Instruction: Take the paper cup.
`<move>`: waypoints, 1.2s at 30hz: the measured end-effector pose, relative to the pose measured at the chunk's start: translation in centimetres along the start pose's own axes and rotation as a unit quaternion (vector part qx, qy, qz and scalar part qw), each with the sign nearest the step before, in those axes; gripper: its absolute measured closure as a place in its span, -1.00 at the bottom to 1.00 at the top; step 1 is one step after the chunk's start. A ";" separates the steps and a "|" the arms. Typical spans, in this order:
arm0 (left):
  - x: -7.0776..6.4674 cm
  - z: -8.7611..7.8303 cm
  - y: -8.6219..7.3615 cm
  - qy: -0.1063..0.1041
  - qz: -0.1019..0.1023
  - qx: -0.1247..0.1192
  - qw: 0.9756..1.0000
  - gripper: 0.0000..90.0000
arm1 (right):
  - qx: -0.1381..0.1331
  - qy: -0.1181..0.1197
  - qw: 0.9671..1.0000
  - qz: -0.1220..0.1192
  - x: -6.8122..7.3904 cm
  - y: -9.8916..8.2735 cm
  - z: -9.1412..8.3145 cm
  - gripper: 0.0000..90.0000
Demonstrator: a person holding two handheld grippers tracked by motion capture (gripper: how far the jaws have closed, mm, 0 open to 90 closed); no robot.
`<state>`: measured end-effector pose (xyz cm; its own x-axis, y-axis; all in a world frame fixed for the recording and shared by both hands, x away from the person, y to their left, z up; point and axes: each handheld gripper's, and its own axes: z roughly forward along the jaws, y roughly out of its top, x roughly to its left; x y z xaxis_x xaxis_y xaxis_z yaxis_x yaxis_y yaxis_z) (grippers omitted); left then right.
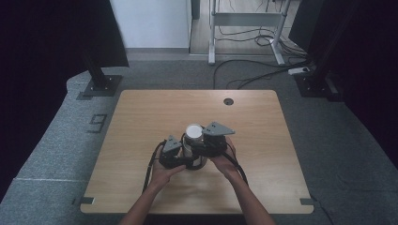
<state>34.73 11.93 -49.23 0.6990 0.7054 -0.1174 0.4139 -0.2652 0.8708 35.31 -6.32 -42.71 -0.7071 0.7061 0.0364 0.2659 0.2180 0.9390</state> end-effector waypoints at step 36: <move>0.0 0.0 0.0 0.002 -0.006 -0.003 1.000 -0.58 | -0.028 -0.001 1.000 -0.014 0.2 1.1 -0.7 -0.26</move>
<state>34.74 11.97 -49.22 0.6918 0.7110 -0.1261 0.4190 -0.2530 0.8720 34.99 -6.41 -41.47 -0.7127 0.7014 0.0099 0.2099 0.1998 0.9571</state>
